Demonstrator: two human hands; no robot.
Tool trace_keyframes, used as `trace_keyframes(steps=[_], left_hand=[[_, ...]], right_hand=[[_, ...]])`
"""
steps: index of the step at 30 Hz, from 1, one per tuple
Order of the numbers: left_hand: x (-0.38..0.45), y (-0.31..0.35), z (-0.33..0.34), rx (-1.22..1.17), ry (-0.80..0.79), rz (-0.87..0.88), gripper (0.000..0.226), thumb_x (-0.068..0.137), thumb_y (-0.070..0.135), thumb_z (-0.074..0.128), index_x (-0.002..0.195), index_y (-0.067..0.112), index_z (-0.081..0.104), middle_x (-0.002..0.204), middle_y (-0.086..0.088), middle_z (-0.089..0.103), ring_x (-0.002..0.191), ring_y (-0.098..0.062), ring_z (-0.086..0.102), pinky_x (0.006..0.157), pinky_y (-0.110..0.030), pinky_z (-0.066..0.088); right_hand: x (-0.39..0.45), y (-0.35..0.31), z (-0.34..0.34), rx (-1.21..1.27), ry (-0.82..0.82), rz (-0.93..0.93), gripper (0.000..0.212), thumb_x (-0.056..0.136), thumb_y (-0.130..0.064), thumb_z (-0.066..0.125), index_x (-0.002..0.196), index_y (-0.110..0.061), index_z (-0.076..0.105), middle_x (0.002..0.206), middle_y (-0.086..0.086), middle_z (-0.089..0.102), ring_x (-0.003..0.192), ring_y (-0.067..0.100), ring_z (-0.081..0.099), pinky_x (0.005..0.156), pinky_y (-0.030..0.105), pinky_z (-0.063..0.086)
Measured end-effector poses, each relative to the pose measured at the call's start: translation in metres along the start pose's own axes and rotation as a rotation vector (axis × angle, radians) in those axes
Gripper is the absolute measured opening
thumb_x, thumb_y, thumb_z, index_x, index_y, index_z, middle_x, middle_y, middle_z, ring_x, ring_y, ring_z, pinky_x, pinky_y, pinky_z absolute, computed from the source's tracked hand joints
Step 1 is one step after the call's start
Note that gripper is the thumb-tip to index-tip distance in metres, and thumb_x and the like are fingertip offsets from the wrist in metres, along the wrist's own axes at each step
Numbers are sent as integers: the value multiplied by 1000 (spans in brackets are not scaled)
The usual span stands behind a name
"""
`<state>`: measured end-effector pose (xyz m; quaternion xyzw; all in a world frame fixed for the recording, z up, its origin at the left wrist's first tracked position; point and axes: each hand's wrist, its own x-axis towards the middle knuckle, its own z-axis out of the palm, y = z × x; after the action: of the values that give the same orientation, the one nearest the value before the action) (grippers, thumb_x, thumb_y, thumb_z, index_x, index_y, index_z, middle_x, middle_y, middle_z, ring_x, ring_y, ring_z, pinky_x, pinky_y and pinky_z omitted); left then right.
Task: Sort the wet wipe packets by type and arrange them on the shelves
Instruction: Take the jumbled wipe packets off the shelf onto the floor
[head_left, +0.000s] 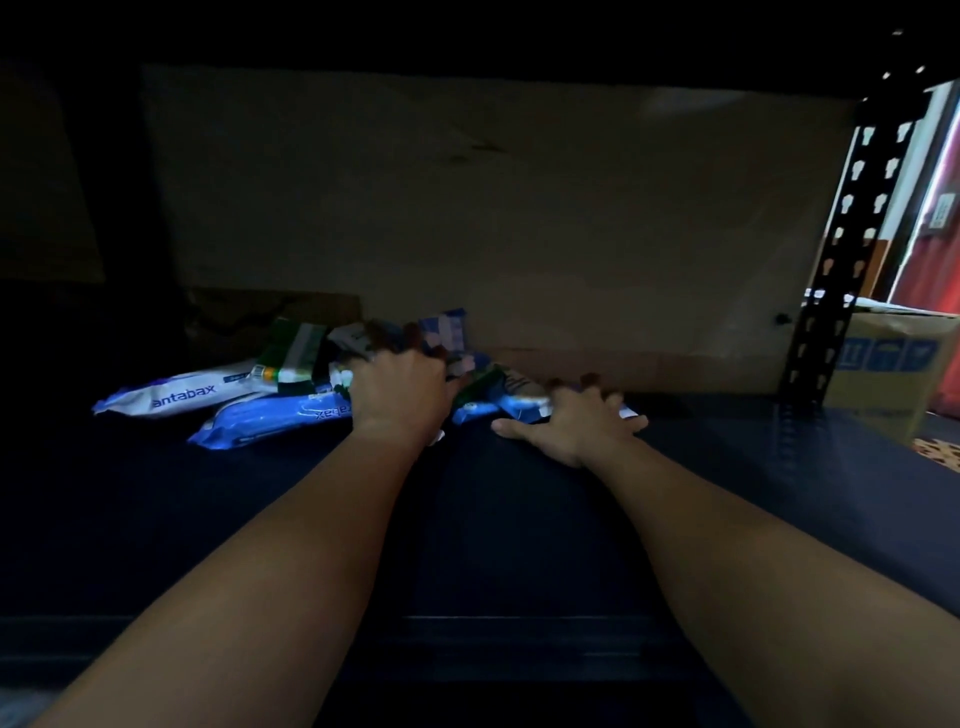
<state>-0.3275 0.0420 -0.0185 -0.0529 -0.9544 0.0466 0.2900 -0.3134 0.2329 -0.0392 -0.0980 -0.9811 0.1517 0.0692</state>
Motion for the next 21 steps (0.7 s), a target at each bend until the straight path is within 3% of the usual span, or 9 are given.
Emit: trace_keyframes(steps=[3,5,11,14,16,18,21], left_hand=[[-4,3,-9,46,-9,77,31,97,29,60,125,17,61,122,-10,56,101,-33,62,71,-41,46],[-7,4,-14,45,-28,124,36,93,15,63,129,16,58,126,-11,52,106,-35,60,73,-44,48],[-10,1,-16,70,-34,151,63,84,16,75,139,10,45,143,-11,35,125,-41,47,79,-50,53],[-12,-3,-14,66,38,165,63,88,17,70,144,11,40,153,-10,25,132,-43,41,80,-49,54],[-14,-5,-11,70,74,172,55,93,16,64,142,11,41,155,-9,24,136,-44,36,78,-49,54],[-18,-9,-10,81,142,193,52,86,17,72,133,11,49,149,-8,35,129,-42,44,66,-46,55],[-28,-15,-10,100,210,233,60,67,21,87,119,10,59,128,-8,51,107,-37,55,47,-38,49]], right_hand=[[4,0,-2,-29,37,-11,97,70,-89,54,142,-24,48,151,14,37,140,44,26,110,63,29],[3,-1,-5,-32,71,-13,88,75,-83,57,136,-20,53,146,15,42,136,43,30,108,57,32],[-4,-3,-12,206,136,62,83,66,-65,82,122,-8,61,137,19,47,138,44,26,108,51,38],[-6,-1,-14,126,235,18,78,61,-59,87,113,-6,63,121,15,55,125,39,39,101,41,44],[-4,3,-14,25,309,-56,55,68,-47,86,103,-9,68,107,10,57,115,34,47,93,34,41],[-1,8,-15,-83,361,-131,26,76,-34,76,92,-14,73,97,7,63,106,31,53,80,30,28],[-9,14,-18,-133,371,-135,14,79,-31,69,85,-20,74,89,-1,68,97,26,56,70,30,12]])
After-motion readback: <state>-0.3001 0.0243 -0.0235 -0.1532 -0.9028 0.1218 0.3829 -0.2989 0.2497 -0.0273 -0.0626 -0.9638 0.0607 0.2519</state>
